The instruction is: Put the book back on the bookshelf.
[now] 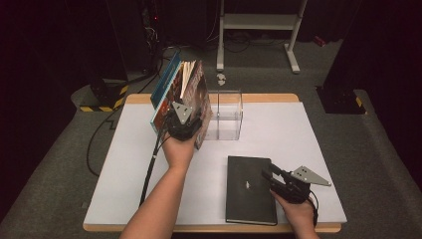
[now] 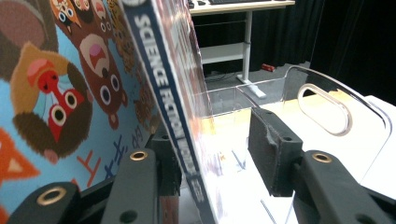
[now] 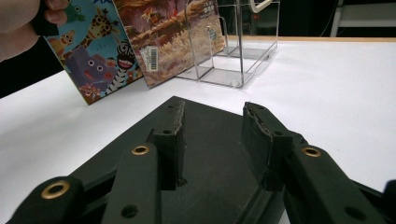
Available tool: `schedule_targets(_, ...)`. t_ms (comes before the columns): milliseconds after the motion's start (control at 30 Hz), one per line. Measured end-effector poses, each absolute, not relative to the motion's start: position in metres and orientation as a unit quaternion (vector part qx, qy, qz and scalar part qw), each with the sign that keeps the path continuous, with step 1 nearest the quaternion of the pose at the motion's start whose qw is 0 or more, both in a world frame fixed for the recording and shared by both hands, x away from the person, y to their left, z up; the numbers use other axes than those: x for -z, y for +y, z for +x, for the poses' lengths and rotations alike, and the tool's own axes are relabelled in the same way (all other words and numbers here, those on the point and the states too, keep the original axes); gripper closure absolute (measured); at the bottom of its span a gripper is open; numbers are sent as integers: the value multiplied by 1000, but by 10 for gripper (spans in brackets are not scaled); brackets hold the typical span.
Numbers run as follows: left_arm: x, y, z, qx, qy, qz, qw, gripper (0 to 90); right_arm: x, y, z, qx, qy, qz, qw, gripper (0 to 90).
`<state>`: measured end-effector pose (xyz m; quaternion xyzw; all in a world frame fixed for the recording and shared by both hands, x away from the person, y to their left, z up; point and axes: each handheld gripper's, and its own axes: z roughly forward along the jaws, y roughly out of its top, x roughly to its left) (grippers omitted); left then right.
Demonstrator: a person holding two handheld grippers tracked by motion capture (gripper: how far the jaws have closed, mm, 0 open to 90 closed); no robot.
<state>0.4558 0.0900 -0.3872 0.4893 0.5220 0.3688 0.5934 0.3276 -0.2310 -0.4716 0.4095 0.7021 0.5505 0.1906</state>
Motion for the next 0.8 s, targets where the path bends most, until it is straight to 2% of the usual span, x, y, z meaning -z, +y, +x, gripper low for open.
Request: schedule_targets(800, 402, 98, 422, -345, 517, 506, 598, 541, 474, -231, 328, -545, 706, 410, 189, 580)
